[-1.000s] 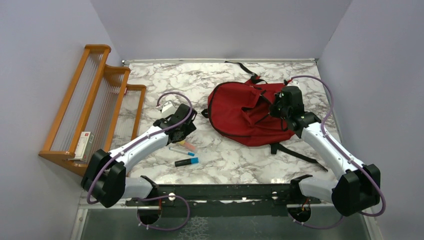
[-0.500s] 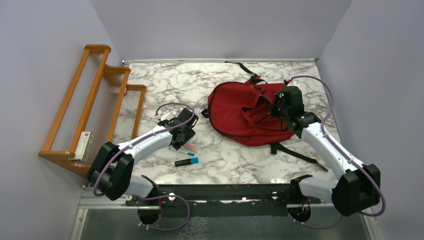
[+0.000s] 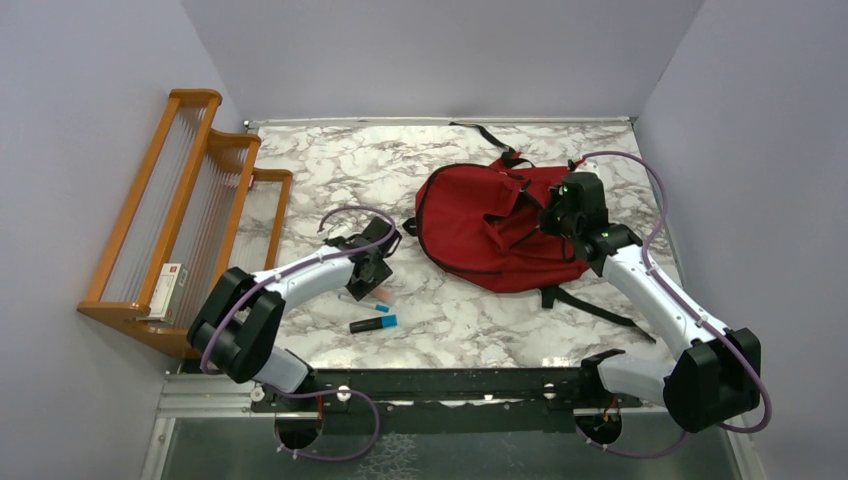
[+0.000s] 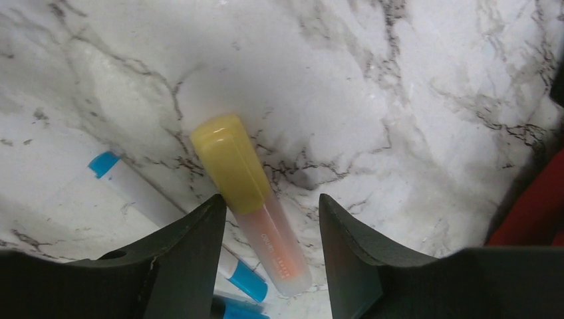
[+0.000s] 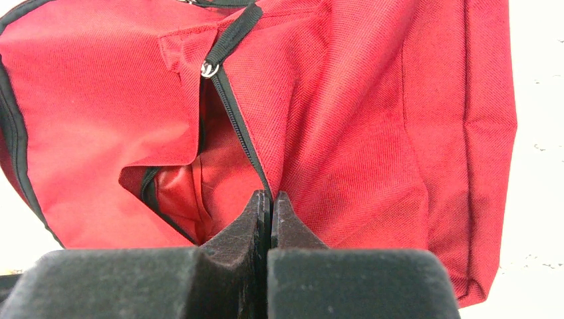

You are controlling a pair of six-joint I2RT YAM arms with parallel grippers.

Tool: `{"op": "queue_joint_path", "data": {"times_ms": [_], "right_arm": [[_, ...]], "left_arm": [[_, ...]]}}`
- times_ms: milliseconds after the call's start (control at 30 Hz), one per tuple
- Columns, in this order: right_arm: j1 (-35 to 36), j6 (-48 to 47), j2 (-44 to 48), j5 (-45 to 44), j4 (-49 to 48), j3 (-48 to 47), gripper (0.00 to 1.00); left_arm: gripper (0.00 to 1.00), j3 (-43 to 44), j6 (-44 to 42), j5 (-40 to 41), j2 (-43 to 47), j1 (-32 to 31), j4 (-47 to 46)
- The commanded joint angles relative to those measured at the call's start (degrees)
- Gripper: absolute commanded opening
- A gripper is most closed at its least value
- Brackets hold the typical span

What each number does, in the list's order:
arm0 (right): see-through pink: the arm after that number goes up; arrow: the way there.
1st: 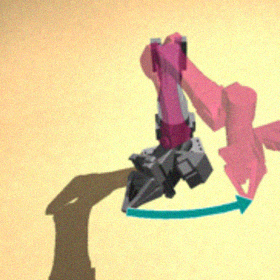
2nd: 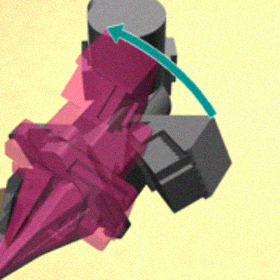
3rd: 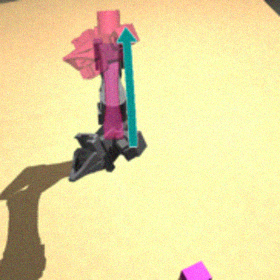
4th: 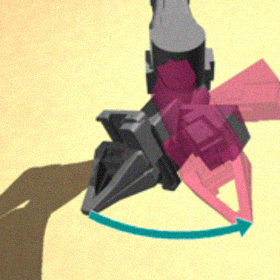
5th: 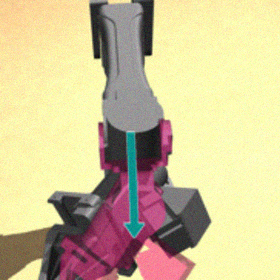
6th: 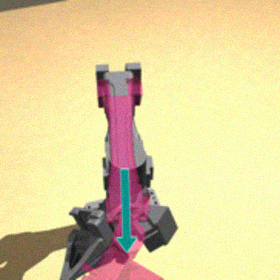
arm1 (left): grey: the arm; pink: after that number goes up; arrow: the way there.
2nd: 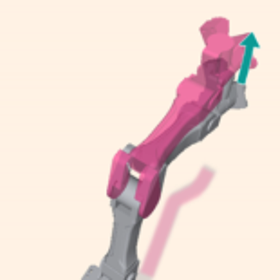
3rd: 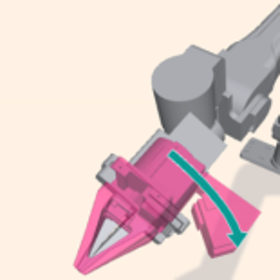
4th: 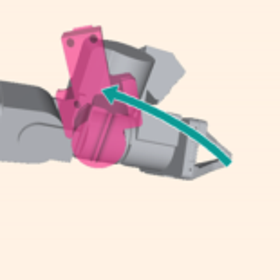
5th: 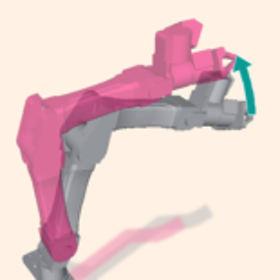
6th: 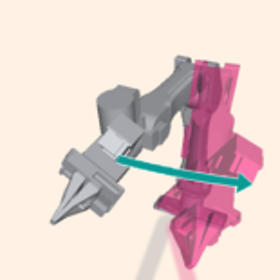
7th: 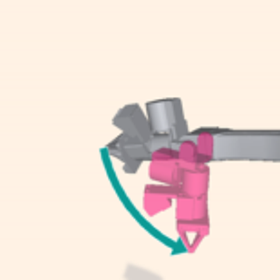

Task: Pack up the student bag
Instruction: Pick up the stationery from the center of the board.

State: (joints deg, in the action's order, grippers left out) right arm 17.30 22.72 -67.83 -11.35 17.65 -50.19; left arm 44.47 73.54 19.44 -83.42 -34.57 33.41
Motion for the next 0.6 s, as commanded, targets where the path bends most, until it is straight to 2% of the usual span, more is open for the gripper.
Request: {"op": "queue_joint_path", "data": {"times_ms": [0,167,267,467,567], "right_arm": [[-0.1,0.5,1.4,-1.8,0.0,0.7,0.0],[-0.1,0.5,1.3,-2.1,0.0,1.0,0.01],[-0.1,0.4,1.4,-2.0,0.0,1.1,0.01],[-0.1,0.1,1.5,-2.4,0.5,0.8,0.01],[-0.1,0.0,1.6,-2.5,0.5,0.7,0.01]], "left_arm": [[0.53,3.2,-3.7,-2.4,-3.5,0.0,-2.1],[0.5,5.4,-9.2,-4.8,-7.5,-0.7,-4.4],[0.45,7.2,-12.1,-5.8,-10.8,-2.1,-4.6],[0.19,9.6,-18.2,-8.7,-16.4,-3.9,-4.5],[0.18,8.5,-18.6,-9.1,-17.3,-4.6,-4.1]]}}
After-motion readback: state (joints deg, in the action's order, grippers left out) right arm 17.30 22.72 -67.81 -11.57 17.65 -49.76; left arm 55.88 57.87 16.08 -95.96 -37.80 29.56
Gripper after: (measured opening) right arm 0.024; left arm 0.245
